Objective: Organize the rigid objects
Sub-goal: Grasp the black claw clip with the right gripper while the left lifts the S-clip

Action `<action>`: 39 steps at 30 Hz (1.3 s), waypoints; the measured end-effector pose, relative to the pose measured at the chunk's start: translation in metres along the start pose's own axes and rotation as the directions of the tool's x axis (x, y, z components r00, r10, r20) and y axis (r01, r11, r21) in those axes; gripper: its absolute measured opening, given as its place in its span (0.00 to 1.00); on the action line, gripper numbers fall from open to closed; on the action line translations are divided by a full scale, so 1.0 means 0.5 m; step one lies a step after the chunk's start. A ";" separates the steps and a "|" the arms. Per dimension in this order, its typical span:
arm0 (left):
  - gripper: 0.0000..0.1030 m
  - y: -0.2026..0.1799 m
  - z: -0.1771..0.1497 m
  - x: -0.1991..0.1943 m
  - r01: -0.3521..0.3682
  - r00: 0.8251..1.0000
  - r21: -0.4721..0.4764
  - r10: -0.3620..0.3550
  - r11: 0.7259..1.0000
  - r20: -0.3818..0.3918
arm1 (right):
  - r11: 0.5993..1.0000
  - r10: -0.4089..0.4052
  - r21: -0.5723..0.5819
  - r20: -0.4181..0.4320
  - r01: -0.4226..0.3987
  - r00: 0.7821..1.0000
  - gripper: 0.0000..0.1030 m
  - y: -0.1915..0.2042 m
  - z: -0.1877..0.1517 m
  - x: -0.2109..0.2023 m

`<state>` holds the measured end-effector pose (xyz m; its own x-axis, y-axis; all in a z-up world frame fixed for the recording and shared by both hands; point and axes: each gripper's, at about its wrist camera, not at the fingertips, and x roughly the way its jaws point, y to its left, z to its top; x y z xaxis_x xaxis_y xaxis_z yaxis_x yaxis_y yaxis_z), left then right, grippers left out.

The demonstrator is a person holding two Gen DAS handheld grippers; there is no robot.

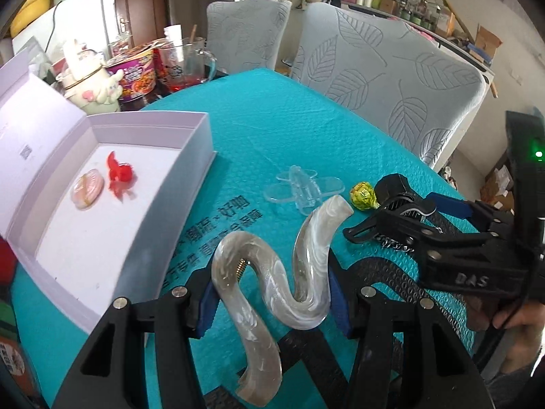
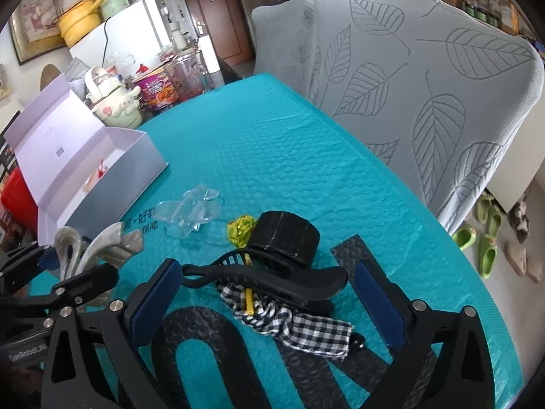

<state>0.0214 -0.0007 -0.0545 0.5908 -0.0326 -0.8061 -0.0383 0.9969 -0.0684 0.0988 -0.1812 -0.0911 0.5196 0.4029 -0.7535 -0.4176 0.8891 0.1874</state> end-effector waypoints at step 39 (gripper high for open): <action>0.52 0.053 -0.042 -0.071 0.009 0.998 -0.093 -0.004 0.996 0.058 | 0.995 0.090 -0.040 0.072 -0.087 0.993 0.20 0.059 -0.042 -0.061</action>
<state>-0.0177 0.0251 -0.0402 0.6364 -0.0321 -0.7707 -0.1077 0.9856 -0.1300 0.0549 -0.1722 -0.0758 0.5325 0.4960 -0.6859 -0.4910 0.8411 0.2270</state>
